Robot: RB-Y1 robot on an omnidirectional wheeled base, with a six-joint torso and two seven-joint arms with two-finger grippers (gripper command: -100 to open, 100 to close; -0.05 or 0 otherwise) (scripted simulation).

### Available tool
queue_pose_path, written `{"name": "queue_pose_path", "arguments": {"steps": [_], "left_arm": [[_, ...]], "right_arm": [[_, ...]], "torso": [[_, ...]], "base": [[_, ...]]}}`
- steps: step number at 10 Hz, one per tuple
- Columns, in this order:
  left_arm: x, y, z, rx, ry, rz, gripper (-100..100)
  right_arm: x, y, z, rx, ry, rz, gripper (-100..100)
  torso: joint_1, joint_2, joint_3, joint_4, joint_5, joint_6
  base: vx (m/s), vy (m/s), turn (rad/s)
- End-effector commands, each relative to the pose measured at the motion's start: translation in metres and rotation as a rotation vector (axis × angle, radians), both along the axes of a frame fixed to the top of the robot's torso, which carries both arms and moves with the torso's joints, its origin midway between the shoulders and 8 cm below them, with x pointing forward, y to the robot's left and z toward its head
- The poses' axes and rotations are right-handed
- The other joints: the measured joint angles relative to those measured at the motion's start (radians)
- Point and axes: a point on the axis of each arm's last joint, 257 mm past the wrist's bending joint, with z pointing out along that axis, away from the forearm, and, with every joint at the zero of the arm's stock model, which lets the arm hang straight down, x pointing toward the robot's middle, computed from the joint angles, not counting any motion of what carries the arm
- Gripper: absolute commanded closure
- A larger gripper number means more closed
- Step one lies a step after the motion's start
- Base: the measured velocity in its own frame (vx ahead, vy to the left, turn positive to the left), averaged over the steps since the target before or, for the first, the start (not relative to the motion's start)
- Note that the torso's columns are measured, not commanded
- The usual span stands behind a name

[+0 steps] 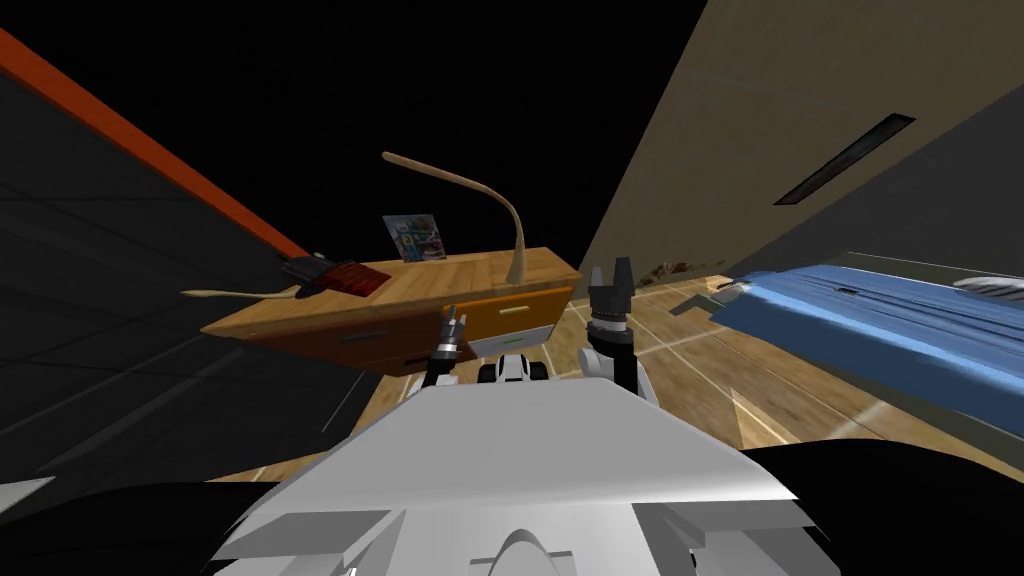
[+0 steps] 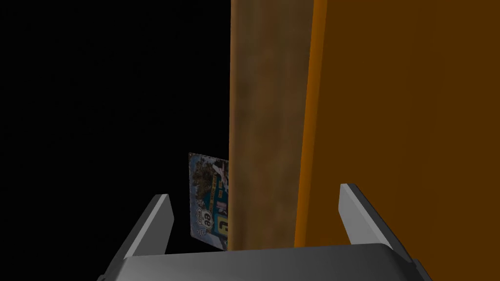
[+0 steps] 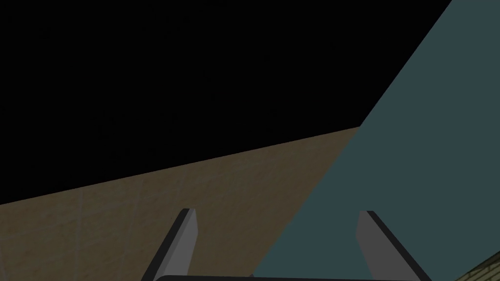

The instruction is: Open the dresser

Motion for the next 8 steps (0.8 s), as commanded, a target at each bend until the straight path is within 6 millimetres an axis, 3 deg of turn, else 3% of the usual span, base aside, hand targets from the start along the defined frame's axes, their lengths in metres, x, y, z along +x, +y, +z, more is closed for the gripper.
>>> {"name": "queue_pose_path", "arguments": {"steps": [1,8], "left_arm": [[-0.005,-0.006,-0.033,-0.017,0.069,-0.013,-100],[-0.021,-0.034,-0.109,-0.105,0.227,-0.024,-100]], "right_arm": [[0.000,0.000,0.000,0.000,0.000,0.000,0],[0.000,0.000,0.000,0.000,0.000,0.000,0]], "torso": [[0.002,-0.001,-0.001,0.000,0.001,0.000],[0.004,0.002,0.001,0.001,0.001,0.000]], "base": [[0.107,-0.217,0.205],[0.076,-0.219,0.183]]}}
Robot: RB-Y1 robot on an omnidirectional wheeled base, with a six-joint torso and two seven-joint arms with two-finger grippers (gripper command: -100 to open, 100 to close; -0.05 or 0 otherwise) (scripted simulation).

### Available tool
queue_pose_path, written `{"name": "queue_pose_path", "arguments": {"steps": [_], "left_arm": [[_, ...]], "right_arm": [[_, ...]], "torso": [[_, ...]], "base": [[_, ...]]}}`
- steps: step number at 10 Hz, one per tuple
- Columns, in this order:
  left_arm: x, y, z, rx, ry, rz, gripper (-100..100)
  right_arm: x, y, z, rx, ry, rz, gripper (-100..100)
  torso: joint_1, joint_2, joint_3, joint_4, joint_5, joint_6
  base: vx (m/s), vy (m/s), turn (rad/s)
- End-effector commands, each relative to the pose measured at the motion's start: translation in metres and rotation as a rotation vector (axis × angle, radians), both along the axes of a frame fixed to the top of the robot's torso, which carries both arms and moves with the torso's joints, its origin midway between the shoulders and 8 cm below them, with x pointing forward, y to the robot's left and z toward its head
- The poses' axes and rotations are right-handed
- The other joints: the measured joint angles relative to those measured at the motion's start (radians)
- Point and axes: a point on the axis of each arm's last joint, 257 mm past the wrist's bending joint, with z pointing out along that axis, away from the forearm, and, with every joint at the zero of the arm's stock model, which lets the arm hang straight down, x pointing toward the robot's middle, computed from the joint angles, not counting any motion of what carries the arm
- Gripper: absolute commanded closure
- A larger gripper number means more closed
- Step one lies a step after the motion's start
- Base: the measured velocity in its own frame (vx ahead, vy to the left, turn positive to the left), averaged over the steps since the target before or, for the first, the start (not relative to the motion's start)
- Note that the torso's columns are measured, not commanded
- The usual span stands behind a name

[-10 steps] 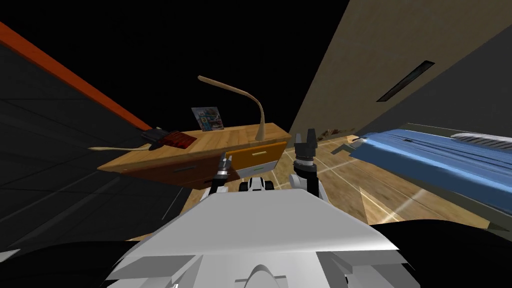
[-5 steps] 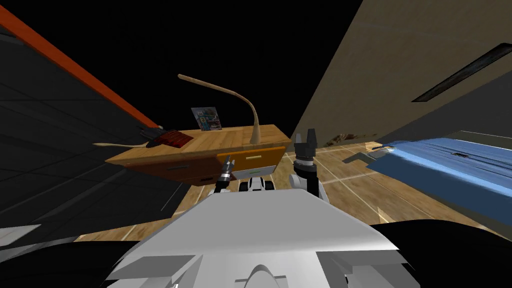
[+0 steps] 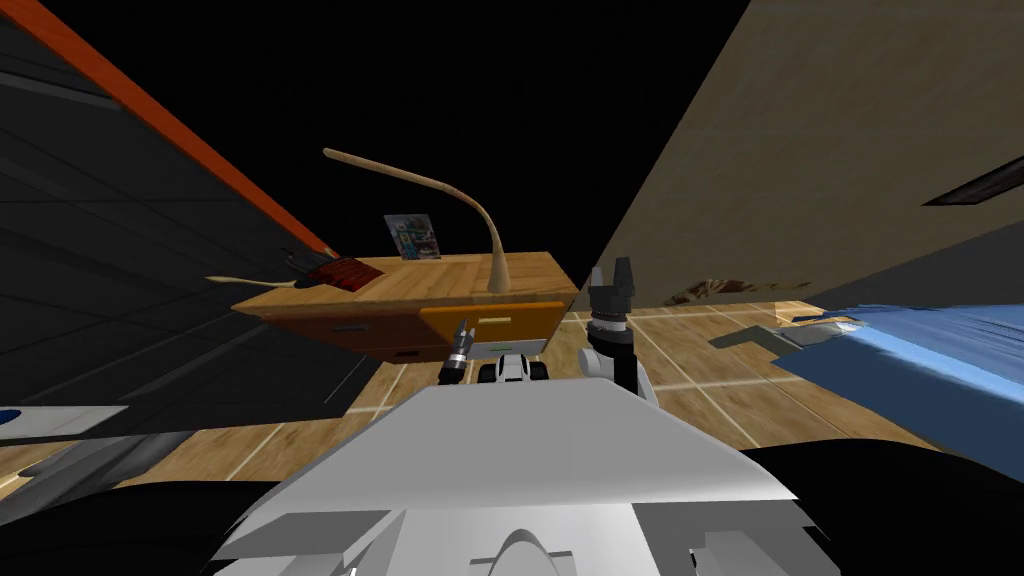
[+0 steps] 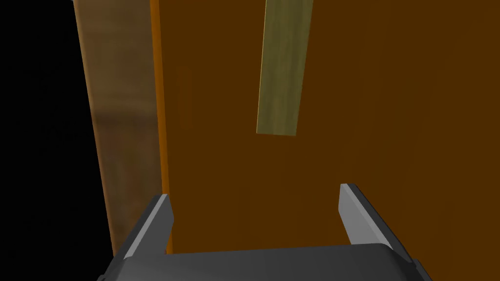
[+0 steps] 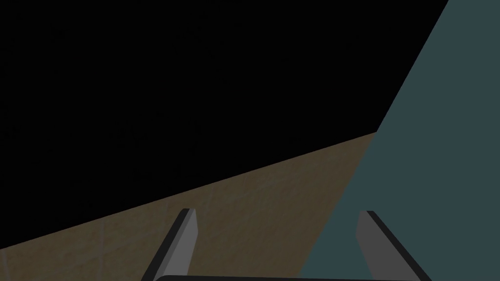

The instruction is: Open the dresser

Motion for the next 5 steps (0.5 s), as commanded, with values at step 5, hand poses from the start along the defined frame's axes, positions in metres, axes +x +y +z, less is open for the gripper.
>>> {"name": "queue_pose_path", "arguments": {"steps": [5], "left_arm": [[-0.0022,-0.0138,-0.0175,-0.058,0.044,0.015,-100]], "right_arm": [[0.0000,0.0000,0.0000,0.000,0.000,0.000,0]], "torso": [[0.002,-0.003,-0.001,-0.001,0.001,0.000]], "base": [[0.043,-0.082,0.034]]}}
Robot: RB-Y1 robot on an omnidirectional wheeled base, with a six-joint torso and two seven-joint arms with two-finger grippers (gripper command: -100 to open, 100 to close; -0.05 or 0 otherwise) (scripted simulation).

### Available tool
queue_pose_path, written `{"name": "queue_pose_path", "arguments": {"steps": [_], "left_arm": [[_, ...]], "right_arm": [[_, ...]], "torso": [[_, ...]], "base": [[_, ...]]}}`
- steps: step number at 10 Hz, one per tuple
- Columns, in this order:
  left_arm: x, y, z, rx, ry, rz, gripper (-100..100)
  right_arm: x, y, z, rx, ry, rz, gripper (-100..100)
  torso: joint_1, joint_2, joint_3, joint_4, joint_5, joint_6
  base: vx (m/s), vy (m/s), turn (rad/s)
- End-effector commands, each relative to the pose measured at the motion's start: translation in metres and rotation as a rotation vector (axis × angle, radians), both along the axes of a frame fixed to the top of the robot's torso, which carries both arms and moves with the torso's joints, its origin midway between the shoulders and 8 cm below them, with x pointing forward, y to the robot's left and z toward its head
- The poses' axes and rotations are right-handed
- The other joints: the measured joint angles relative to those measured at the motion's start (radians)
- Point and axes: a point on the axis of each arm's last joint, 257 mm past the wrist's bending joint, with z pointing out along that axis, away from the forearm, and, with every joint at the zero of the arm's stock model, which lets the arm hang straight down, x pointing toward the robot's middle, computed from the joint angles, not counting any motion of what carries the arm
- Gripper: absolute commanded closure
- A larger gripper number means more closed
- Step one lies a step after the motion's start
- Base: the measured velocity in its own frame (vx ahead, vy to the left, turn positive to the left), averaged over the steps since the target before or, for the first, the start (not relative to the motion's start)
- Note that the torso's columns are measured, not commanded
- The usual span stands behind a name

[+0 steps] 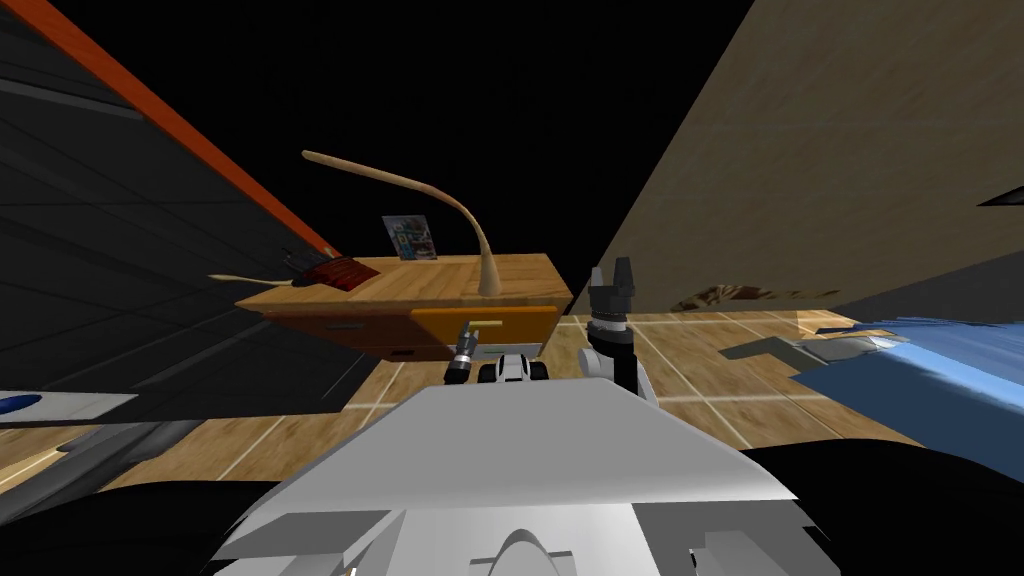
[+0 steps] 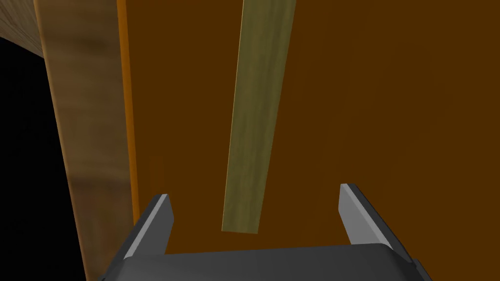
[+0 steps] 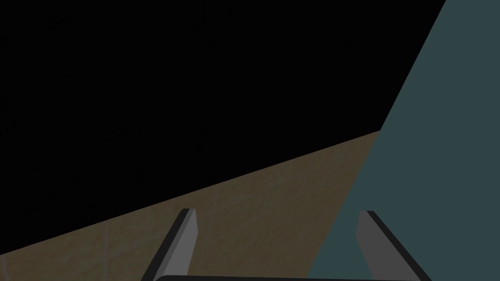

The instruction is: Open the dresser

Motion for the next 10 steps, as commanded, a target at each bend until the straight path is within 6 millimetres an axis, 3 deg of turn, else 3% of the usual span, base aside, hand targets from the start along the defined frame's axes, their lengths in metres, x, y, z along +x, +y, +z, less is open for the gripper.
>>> {"name": "queue_pose_path", "arguments": {"steps": [1,10], "left_arm": [[0.000,0.000,0.000,0.000,0.001,0.000,100],[-0.023,-0.002,0.003,0.003,0.010,-0.014,100]], "right_arm": [[0.000,0.000,0.000,0.000,0.000,0.000,0],[0.000,0.000,0.000,0.000,0.000,0.000,0]], "torso": [[-0.002,0.002,0.001,0.000,-0.001,0.000],[-0.003,0.004,0.003,-0.001,0.001,0.001]], "base": [[0.007,-0.002,0.002],[-0.164,0.000,0.018]]}}
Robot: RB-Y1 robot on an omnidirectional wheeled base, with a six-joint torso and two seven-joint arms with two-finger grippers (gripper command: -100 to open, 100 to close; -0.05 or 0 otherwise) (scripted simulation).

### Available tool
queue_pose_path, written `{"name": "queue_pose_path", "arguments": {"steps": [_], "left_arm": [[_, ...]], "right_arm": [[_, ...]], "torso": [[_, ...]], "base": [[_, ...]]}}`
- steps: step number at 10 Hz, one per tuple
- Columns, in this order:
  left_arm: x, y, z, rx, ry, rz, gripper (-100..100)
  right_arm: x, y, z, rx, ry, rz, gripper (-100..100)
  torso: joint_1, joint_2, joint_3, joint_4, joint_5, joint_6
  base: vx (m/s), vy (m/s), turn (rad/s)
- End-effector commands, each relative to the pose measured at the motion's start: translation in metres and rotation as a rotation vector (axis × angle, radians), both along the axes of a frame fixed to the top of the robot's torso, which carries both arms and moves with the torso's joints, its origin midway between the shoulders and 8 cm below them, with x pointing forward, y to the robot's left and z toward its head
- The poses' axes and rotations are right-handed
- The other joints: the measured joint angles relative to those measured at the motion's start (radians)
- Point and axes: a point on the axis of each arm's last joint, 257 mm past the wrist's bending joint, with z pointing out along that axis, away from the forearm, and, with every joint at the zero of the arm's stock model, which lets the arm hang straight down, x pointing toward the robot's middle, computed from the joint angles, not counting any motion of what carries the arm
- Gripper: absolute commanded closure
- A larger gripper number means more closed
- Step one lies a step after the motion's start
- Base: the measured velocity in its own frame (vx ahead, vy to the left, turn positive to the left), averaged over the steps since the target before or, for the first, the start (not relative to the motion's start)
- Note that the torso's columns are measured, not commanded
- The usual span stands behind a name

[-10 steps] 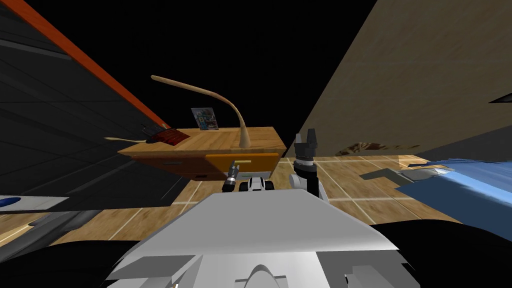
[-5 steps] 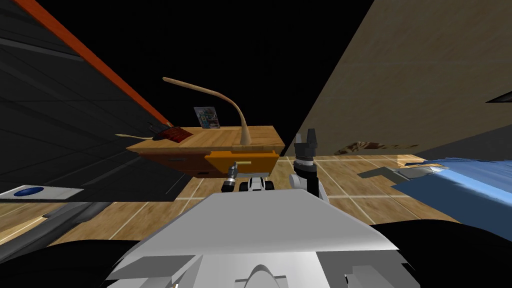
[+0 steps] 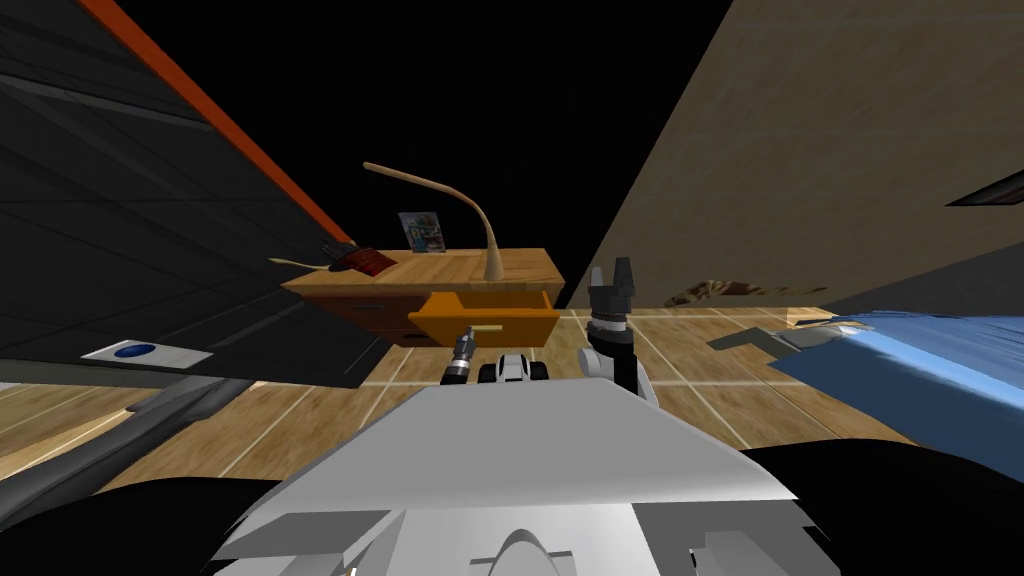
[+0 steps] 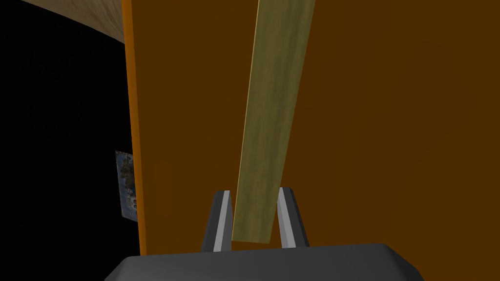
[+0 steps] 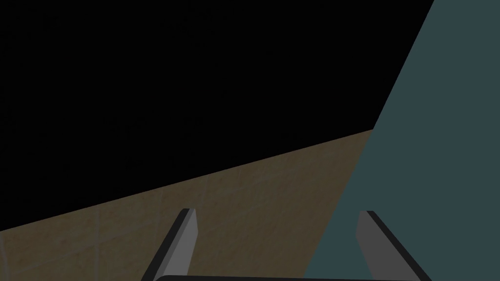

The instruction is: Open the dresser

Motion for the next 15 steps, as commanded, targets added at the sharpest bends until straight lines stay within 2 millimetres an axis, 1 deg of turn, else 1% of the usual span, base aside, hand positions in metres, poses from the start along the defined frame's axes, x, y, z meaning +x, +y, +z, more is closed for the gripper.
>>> {"name": "queue_pose_path", "arguments": {"steps": [1,2,5,11,12,13,14,15], "left_arm": [[-0.002,0.000,-0.001,0.000,0.003,-0.001,100],[-0.007,0.002,0.002,0.002,0.009,0.001,-100],[-0.018,0.005,0.015,0.002,0.015,0.005,-100],[-0.037,0.011,0.050,0.001,0.014,0.014,-100],[-0.037,0.011,0.053,0.001,0.009,0.014,-100],[-0.041,0.012,0.042,0.003,0.036,0.015,-100],[-0.041,0.012,0.040,0.003,0.040,0.015,0],[-0.042,0.012,0.039,0.004,0.044,0.016,0]], "right_arm": [[0.000,0.000,0.000,0.000,0.000,0.000,0],[0.000,0.000,0.000,0.000,0.000,0.000,0],[0.000,0.000,0.000,0.000,0.000,0.000,0],[0.000,0.000,0.000,0.000,0.000,0.000,0],[0.000,0.000,0.000,0.000,0.000,0.000,0],[0.000,0.000,0.000,0.000,0.000,0.000,0],[0.000,0.000,0.000,0.000,0.000,0.000,0],[0.000,0.000,0.000,0.000,0.000,0.000,0]], "torso": [[-0.001,-0.002,-0.001,-0.001,0.000,0.001],[-0.002,-0.008,-0.005,0.000,-0.001,0.001],[-0.001,-0.006,-0.005,0.001,-0.002,-0.001],[-0.002,0.000,-0.002,0.004,-0.003,-0.001],[-0.003,0.002,-0.001,0.006,-0.005,-0.001],[-0.003,0.004,0.000,0.008,-0.006,-0.002],[-0.002,0.004,0.001,0.006,-0.004,-0.001],[-0.002,0.003,0.000,0.004,-0.003,-0.001]], "base": [[-0.099,-0.004,0.010],[-0.014,-0.001,-0.011],[0.039,-0.007,-0.011],[0.031,-0.005,-0.014],[0.019,-0.006,-0.006],[0.010,-0.002,-0.001],[0.005,0.000,0.000],[0.000,0.000,0.000]]}}
